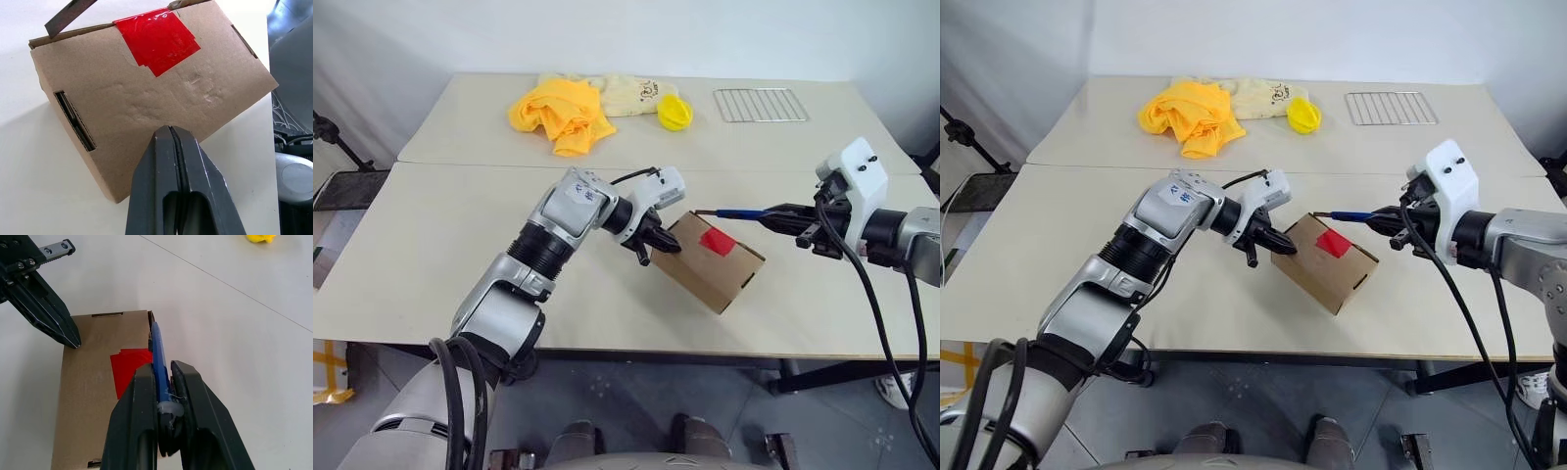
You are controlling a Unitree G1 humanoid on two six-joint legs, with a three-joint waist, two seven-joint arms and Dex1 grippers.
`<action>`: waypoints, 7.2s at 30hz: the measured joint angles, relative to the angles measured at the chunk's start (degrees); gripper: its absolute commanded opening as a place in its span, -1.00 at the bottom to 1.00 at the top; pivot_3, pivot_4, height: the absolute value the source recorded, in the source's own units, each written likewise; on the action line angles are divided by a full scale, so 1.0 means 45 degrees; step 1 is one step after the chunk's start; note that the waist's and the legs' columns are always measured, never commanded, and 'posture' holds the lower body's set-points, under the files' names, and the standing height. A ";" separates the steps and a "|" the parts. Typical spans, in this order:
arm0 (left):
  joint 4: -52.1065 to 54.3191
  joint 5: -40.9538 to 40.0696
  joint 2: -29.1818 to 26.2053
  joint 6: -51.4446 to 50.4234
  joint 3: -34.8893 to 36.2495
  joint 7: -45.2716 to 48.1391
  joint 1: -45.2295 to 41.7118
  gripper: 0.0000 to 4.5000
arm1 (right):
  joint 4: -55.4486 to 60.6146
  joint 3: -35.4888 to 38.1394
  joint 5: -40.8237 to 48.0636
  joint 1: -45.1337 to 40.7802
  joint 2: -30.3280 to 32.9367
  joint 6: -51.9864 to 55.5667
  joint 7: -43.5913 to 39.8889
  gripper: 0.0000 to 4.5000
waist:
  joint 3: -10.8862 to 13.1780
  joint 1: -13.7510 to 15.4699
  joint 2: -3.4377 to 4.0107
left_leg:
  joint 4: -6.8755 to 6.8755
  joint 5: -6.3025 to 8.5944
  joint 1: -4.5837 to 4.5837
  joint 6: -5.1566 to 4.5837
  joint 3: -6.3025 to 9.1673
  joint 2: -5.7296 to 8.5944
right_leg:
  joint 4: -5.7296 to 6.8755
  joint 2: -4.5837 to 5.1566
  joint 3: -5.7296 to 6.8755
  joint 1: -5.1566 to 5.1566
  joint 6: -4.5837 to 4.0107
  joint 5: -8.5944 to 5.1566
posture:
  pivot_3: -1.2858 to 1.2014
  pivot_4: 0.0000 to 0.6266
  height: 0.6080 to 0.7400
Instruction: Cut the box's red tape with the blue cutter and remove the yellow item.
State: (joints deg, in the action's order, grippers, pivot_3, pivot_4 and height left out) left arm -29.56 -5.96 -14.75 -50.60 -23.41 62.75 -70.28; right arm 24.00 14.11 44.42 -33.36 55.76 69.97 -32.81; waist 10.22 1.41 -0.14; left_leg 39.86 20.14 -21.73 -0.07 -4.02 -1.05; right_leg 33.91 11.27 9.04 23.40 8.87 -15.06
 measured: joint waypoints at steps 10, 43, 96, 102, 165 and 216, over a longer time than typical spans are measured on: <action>0.0002 -0.0003 0.0004 -0.0008 0.0001 -0.0011 0.0000 -1.00 | 0.0165 0.0000 0.0041 0.0209 0.0207 0.0042 -0.0236 -0.93 | 0.0000 0.0001 0.0000 | 0.0005 0.0001 -0.0003 -0.0001 0.0001 0.0000 | 0.0000 0.0000 0.0000 0.0000 0.0000 0.0000 | 0.03 -0.52 1.00; -0.0068 0.0107 0.0160 -0.0038 -0.0020 -0.0243 -0.0018 -1.00 | -0.1245 -0.2785 -0.0858 -0.2390 0.1318 0.1157 -0.1462 -0.93 | -0.0002 0.0017 -0.0002 | 0.0044 0.0007 -0.0012 -0.0012 0.0010 0.0000 | 0.0011 0.0006 0.0002 -0.0009 -0.0003 0.0010 | 0.03 -0.52 1.00; -0.1769 0.0651 0.1410 -0.0533 0.0267 -0.2369 0.0213 -1.00 | -0.3671 -0.8808 -0.2675 -0.5786 0.3095 0.3399 -0.5028 -0.93 | -0.1423 -0.0057 0.0035 | 0.0059 0.0017 -0.0057 -0.0015 0.0007 0.0015 | -0.0034 0.0006 0.0008 0.0000 0.0025 0.0034 | 0.03 -1.00 1.00; -0.2040 0.0653 0.1484 -0.0388 0.0448 -0.2406 0.0208 -1.00 | -0.3210 -0.8987 -0.2834 -0.5686 0.4090 0.2952 -0.5854 -0.93 | -0.1435 -0.0042 0.0030 | 0.0068 0.0017 -0.0058 -0.0015 0.0007 0.0015 | -0.0034 0.0007 0.0008 -0.0001 0.0025 0.0034 | 0.03 -1.00 1.00; 0.0043 -0.1661 0.1330 -0.0411 0.2662 -0.2849 0.2701 -1.00 | -0.3574 0.2990 -0.4743 0.8204 -0.7790 -1.0420 0.2914 0.98 | -0.0768 -0.0252 0.0121 | 0.0033 0.0029 0.0171 -0.0066 0.0028 0.0019 | -0.0047 -0.0005 -0.0060 -0.0210 -0.0012 0.0048 | 0.03 -0.52 1.00; 0.0222 -0.2308 0.1178 -0.0562 0.3858 -0.3658 0.2632 -1.00 | -0.8110 -0.1009 -0.5504 0.1278 -0.3656 -0.9205 -0.0623 -0.99 | -0.0297 -0.0231 0.0060 | 0.0027 0.0028 0.0119 -0.0061 0.0032 0.0015 | -0.0088 -0.0008 -0.0030 -0.0190 0.0007 0.0060 | 0.03 -0.52 1.00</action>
State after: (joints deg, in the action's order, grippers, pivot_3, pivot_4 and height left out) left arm -28.56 -16.34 -9.45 -53.13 -6.05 46.28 -58.44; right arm -12.49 9.57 19.65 -27.61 39.31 28.55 -35.61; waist 8.88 0.38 0.13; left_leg 39.98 20.26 -21.19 -0.35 -3.88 -0.98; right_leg 33.51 11.24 8.90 22.55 8.90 -14.79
